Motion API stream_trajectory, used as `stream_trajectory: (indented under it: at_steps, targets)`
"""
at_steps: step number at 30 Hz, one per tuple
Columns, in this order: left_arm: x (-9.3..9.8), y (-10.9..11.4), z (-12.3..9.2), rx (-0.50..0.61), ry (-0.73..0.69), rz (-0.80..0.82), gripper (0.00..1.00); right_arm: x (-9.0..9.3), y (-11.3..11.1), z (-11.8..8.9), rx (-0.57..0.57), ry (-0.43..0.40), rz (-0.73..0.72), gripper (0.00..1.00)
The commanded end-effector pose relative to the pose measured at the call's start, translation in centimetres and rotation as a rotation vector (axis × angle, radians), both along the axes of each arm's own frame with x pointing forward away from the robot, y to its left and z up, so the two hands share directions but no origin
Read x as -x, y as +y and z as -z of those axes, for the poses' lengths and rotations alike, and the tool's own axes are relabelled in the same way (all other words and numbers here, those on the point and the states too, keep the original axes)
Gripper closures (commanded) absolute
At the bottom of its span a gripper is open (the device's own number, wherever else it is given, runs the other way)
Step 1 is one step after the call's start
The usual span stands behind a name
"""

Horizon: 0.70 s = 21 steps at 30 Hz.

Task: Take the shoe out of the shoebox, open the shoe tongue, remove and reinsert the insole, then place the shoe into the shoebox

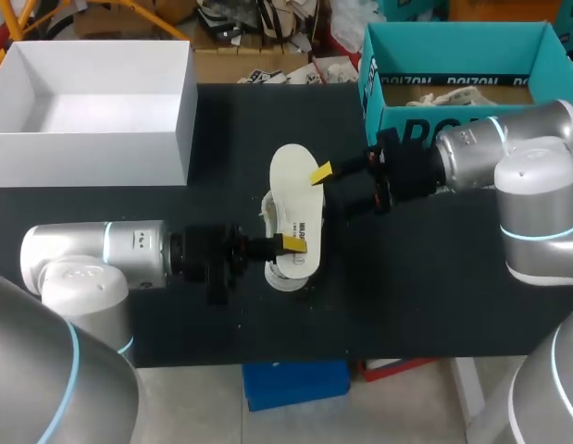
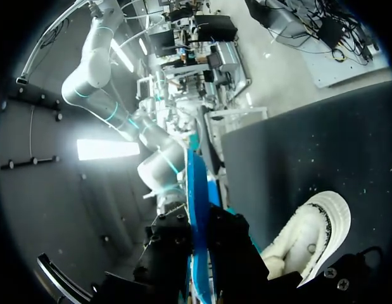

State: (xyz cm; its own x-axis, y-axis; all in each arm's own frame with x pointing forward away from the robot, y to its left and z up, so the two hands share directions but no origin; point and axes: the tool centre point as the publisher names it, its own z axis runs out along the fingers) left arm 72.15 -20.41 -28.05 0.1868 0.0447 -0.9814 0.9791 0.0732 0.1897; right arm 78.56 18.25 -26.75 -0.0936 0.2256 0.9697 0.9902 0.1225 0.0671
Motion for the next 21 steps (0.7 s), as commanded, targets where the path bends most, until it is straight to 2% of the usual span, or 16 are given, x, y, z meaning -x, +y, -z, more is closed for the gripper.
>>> stream_trajectory:
  at_steps: [1, 11, 13, 15, 16, 18, 21]
  targets:
    - [0.13, -0.16, 0.03, -0.003, -0.002, -0.005, 1.0, 0.44, 1.06, 0.4, -0.002, -0.003, 0.023, 0.0]
    - [0.13, -0.16, 0.03, -0.003, -0.002, -0.005, 1.0, 0.21, 1.36, 0.65, 0.012, 0.005, 0.049, 0.0]
    - [0.13, -0.16, 0.03, -0.003, -0.002, -0.005, 1.0, 0.13, 1.36, 0.7, 0.015, 0.006, 0.052, 0.21]
    - [0.13, -0.16, 0.03, -0.003, -0.002, -0.005, 1.0, 0.04, 1.4, 0.81, 0.016, 0.007, 0.054, 0.38]
    - [0.13, -0.16, 0.03, -0.003, -0.002, -0.005, 1.0, 0.0, 1.41, 0.88, 0.016, 0.008, 0.055, 0.51]
    - [0.13, -0.16, 0.03, -0.003, -0.002, -0.005, 1.0, -0.12, 1.46, 1.02, 0.015, 0.009, 0.057, 0.6]
    - [0.13, -0.16, 0.03, -0.003, -0.002, -0.005, 1.0, -0.29, 1.6, 1.14, 0.013, 0.01, 0.057, 0.64]
